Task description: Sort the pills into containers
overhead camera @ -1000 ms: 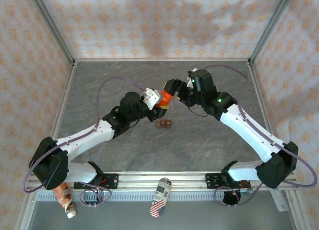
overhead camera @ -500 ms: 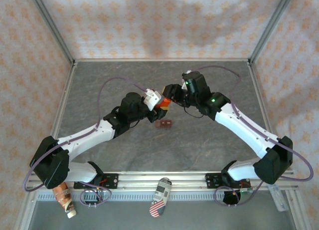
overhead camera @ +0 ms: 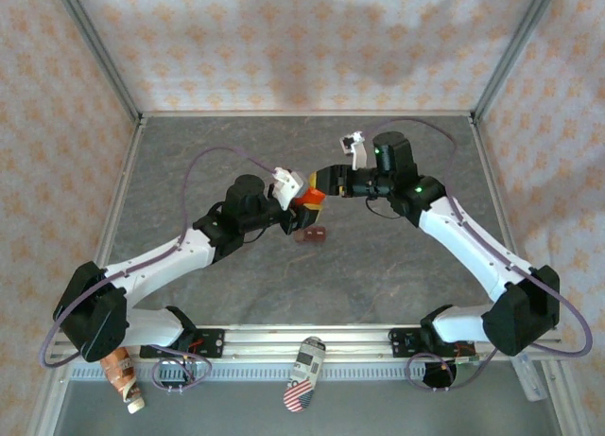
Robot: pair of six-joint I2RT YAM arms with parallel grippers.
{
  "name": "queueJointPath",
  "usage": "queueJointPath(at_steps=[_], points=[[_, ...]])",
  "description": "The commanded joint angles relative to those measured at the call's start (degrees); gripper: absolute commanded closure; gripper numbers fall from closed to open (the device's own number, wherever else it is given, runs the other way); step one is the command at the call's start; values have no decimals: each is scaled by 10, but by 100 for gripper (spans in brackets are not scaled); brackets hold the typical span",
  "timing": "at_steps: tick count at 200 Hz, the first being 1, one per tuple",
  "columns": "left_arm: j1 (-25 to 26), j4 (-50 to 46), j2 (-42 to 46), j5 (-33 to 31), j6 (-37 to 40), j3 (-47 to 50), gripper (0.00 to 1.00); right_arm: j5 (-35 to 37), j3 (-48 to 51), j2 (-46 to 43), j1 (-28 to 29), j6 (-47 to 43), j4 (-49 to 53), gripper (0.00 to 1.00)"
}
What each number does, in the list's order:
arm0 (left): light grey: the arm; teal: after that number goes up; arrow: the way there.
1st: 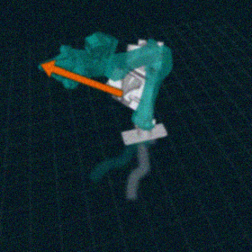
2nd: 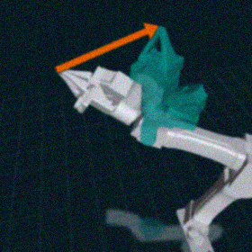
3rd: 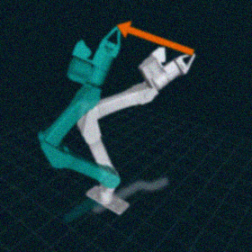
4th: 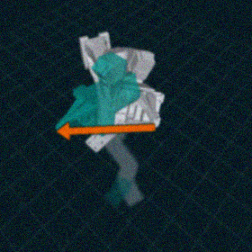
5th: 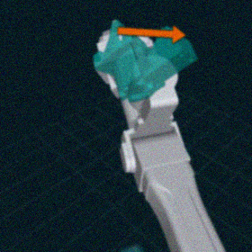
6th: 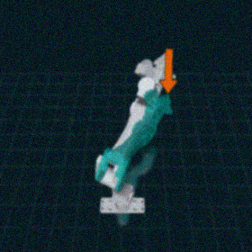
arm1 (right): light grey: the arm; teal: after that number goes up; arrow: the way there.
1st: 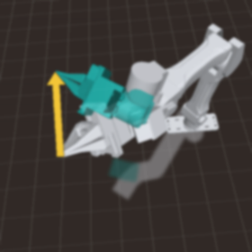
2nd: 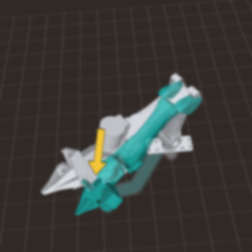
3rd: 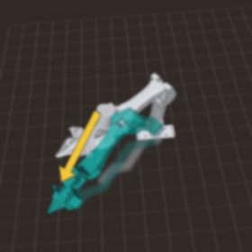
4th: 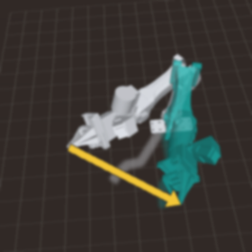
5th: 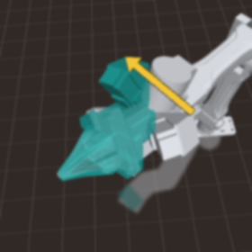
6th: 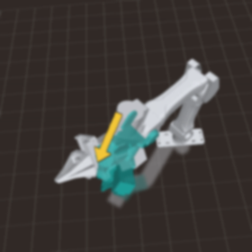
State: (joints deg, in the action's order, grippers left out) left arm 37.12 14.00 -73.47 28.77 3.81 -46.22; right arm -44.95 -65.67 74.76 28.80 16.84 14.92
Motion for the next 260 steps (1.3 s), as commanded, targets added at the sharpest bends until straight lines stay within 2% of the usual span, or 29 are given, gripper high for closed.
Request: queueJointPath(at_steps=[1,20,38,78,117,183,213,248,260], points=[[0,25,16,13,-11,6,100,39,-19,-11,-9,6,9,24],[0,19,17,-20,5,6,100,83,-14,-34,-9,85,-11,16],[0,8,16,-49,23,3,100,113,-7,-48,-9,153,-17,15],[0,2,11,-98,62,3,100,192,-9,-41,-6,282,50,16],[0,0,0,-102,74,2,100,227,-18,-31,27,289,59,16],[3,5,-13,-98,69,1,100,236,-49,19,70,286,47,19],[5,8,-15,-98,66,1,100,229,-59,38,78,286,45,28],[5,15,-14,-101,62,3,100,218,-56,41,79,271,42,54],[5,17,-13,-99,59,4,100,215,-57,39,76,244,44,60]])
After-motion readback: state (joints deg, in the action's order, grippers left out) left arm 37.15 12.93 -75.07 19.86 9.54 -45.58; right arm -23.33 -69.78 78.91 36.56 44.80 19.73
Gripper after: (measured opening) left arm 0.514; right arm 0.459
